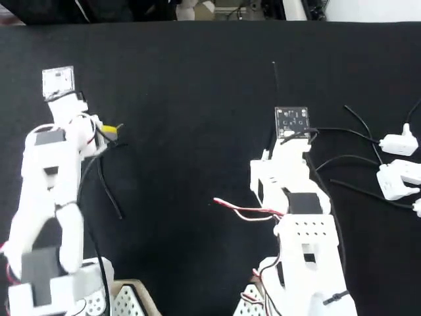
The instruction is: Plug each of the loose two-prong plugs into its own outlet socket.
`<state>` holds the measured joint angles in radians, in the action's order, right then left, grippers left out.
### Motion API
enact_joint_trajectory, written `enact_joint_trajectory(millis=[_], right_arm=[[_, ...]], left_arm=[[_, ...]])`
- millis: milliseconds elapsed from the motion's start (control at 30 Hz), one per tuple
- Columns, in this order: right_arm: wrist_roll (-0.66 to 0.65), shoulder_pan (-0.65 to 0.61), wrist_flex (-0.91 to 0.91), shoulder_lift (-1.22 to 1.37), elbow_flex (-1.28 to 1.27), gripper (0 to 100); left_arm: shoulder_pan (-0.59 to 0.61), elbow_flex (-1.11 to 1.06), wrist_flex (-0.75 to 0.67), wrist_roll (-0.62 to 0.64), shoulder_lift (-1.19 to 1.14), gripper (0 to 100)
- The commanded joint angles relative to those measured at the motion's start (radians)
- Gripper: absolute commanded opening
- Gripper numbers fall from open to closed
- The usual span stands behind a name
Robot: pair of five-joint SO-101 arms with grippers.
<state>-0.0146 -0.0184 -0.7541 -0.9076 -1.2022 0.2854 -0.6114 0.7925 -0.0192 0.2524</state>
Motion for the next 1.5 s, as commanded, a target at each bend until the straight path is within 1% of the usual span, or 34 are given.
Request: enact_joint_trajectory(millis=[0,100,233,367,567,767,900,967,1100,1233,1333,1467], right_arm=[[-0.005,0.006,0.021,-0.019,0.004,1.2],[-0.005,0.006,0.021,-0.019,0.004,1.3],[-0.005,0.006,0.021,-0.019,0.004,1.3],[-0.005,0.005,0.021,-0.019,0.002,1.3],[-0.006,0.005,0.021,-0.018,0.002,1.3],[-0.006,0.005,0.021,-0.018,0.002,1.3],[-0.031,0.005,0.021,-0.018,0.002,1.3],[-0.038,0.005,0.023,-0.021,-0.005,1.3],[-0.038,0.005,0.023,-0.021,-0.005,1.3],[-0.037,0.014,0.025,-0.021,-0.004,1.3],[-0.032,0.075,0.014,-0.022,0.025,1.3],[-0.040,0.187,-0.026,-0.022,0.074,1.3]], left_arm=[[0.044,0.220,0.028,0.009,-0.190,31],[0.062,0.398,0.127,0.003,-0.356,31],[0.051,0.615,0.278,-0.023,-0.545,30],[0.051,0.756,0.328,-0.023,-0.681,30],[0.030,0.823,0.319,-0.023,-0.760,29],[-0.019,0.829,0.322,-0.032,-0.766,12],[-0.028,0.816,0.333,-0.101,-0.767,10],[-0.050,0.805,0.365,-0.138,-0.766,10],[-0.162,0.809,0.470,-0.252,-0.758,2],[-0.305,0.777,0.568,-0.364,-0.758,4],[-0.404,0.684,0.555,-0.450,-0.747,3],[-0.524,0.499,0.451,-0.477,-0.638,3]])
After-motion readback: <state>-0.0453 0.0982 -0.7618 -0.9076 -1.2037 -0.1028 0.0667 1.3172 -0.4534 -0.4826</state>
